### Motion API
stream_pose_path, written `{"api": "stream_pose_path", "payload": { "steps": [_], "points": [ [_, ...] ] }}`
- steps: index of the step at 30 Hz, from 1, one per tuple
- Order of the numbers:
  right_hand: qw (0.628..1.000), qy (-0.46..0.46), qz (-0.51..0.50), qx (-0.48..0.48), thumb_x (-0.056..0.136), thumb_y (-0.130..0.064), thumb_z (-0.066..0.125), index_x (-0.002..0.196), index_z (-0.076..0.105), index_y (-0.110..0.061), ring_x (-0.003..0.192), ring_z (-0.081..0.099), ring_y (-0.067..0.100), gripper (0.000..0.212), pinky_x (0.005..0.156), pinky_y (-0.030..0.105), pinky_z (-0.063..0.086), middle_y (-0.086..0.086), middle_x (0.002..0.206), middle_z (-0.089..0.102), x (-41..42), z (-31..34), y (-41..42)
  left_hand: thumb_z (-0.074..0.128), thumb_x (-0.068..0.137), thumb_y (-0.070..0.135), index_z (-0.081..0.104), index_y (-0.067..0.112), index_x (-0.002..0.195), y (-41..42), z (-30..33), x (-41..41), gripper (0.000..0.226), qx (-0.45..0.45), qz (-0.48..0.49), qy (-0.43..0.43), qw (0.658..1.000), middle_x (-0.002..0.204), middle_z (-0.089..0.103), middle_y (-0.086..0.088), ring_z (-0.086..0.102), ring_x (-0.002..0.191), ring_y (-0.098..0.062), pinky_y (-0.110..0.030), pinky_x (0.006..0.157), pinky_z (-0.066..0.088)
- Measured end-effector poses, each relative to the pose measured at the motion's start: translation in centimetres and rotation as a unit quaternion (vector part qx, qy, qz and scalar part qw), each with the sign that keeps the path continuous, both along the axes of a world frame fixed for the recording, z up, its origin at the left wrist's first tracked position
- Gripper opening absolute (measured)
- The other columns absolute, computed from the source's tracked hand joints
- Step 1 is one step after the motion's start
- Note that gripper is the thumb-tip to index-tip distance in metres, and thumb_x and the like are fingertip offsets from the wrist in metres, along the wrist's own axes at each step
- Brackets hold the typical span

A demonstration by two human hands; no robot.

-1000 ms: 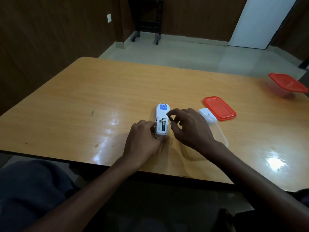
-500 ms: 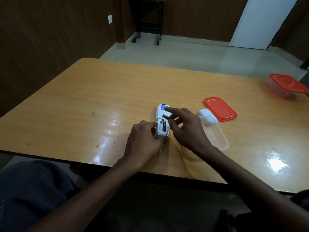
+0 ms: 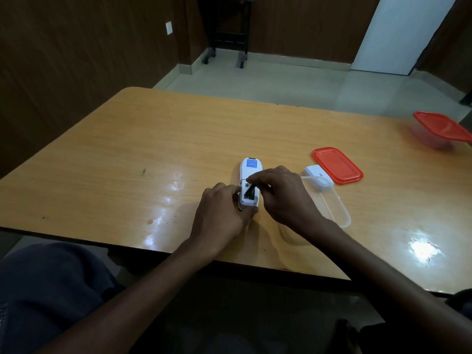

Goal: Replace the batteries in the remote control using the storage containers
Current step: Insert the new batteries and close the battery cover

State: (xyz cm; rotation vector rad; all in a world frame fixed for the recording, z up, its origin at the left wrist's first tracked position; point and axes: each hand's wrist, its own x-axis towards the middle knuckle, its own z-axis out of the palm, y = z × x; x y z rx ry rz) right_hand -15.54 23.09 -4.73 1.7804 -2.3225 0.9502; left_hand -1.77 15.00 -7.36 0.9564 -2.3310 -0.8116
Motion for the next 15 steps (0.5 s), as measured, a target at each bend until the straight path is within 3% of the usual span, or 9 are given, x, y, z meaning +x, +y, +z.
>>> {"api": "stream_pose_path", "payload": {
  "steps": [3, 6, 7, 9, 12, 15],
  "points": [
    [0.998, -0.038, -0.016, -0.054, 0.090, 0.001, 0.064, 0.111, 0.076, -0.012, 0.087, 0.067, 0.024, 0.028, 0.073, 0.023, 0.041, 0.007, 0.101, 0.077, 0.5, -0.4, 0.0, 0.075, 0.084, 0.047, 0.064, 0.022, 0.134, 0.0, 0.0, 0.0, 0.057, -0.002, 0.001, -0.002, 1.000, 0.109, 0.065, -0.002, 0.057, 0.107, -0.022, -0.029, 0.078, 0.044],
    [0.991, -0.095, -0.042, -0.081, 0.092, -0.008, 0.067, 0.110, 0.076, -0.016, 0.083, 0.069, 0.013, 0.022, 0.070, 0.010, 0.043, 0.002, 0.099, 0.078, 0.9, -1.0, 0.1, 0.074, 0.085, 0.045, 0.064, 0.022, 0.134, 0.1, 0.0, 0.0, 0.056, -0.005, 0.003, 0.000, 1.000, 0.110, 0.066, -0.001, 0.057, 0.107, -0.021, -0.027, 0.077, 0.042],
    [0.990, -0.101, -0.049, -0.084, 0.092, -0.011, 0.067, 0.110, 0.075, -0.016, 0.084, 0.068, 0.013, 0.020, 0.071, 0.013, 0.046, 0.002, 0.097, 0.078, 1.0, -1.2, 0.1, 0.075, 0.085, 0.044, 0.064, 0.022, 0.134, 0.1, 0.0, 0.0, 0.055, -0.004, 0.004, 0.002, 1.000, 0.111, 0.066, -0.001, 0.057, 0.107, -0.021, -0.026, 0.077, 0.040],
    [0.994, -0.055, -0.057, -0.081, 0.092, -0.012, 0.068, 0.111, 0.075, -0.017, 0.083, 0.067, 0.020, 0.021, 0.068, 0.027, 0.046, 0.006, 0.091, 0.074, 1.0, -1.3, 0.1, 0.075, 0.085, 0.043, 0.063, 0.022, 0.135, 0.1, 0.0, 0.0, 0.056, -0.006, 0.004, 0.003, 1.000, 0.113, 0.066, -0.001, 0.056, 0.108, -0.019, -0.024, 0.077, 0.038],
    [0.996, 0.065, -0.008, -0.054, 0.081, 0.000, 0.073, 0.113, 0.073, -0.010, 0.086, 0.066, 0.030, 0.033, 0.066, 0.033, 0.052, 0.014, 0.085, 0.071, 1.0, -1.1, 0.5, 0.075, 0.085, 0.046, 0.064, 0.022, 0.135, 0.0, -0.1, 0.0, 0.056, -0.005, 0.000, 0.003, 1.000, 0.113, 0.066, -0.002, 0.056, 0.108, -0.020, -0.025, 0.078, 0.039],
    [0.989, 0.147, 0.033, 0.007, 0.073, 0.004, 0.071, 0.123, 0.065, -0.007, 0.104, 0.064, 0.036, 0.051, 0.071, 0.044, 0.053, 0.014, 0.100, 0.076, 0.9, -1.0, 0.6, 0.075, 0.085, 0.046, 0.065, 0.021, 0.133, -0.1, -0.2, 0.0, 0.055, -0.005, 0.000, 0.001, 1.000, 0.113, 0.067, -0.002, 0.058, 0.107, -0.021, -0.026, 0.079, 0.041]
  ]
}}
